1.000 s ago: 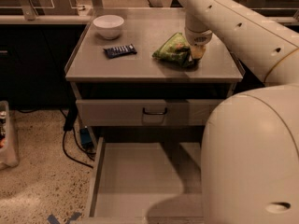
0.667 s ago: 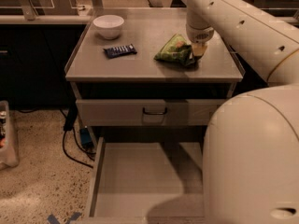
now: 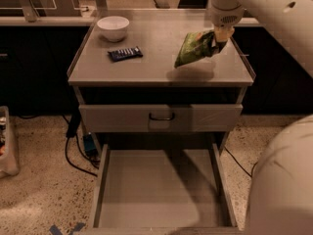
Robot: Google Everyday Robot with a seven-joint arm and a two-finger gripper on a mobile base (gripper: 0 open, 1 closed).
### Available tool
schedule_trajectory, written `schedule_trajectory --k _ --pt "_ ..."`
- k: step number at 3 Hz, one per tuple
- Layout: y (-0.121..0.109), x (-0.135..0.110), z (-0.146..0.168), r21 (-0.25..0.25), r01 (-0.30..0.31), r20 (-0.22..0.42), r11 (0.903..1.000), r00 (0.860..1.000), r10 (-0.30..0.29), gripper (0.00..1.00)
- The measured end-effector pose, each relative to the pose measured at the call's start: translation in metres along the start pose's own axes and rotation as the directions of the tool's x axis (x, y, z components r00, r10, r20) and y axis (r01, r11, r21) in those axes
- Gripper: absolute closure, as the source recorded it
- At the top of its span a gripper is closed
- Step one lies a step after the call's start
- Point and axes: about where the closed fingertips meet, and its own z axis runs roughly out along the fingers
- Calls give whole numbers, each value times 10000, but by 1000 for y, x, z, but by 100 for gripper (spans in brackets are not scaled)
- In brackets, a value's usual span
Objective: Place green jalapeno chip bag into middle drawer
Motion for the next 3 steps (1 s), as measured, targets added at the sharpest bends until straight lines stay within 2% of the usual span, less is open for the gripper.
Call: schedule_trajectory --k 1,3 --pt "13 16 -40 306 -278 -75 9991 9996 281 100" --pt "54 17 -93 397 -472 184 9981 9988 465 100"
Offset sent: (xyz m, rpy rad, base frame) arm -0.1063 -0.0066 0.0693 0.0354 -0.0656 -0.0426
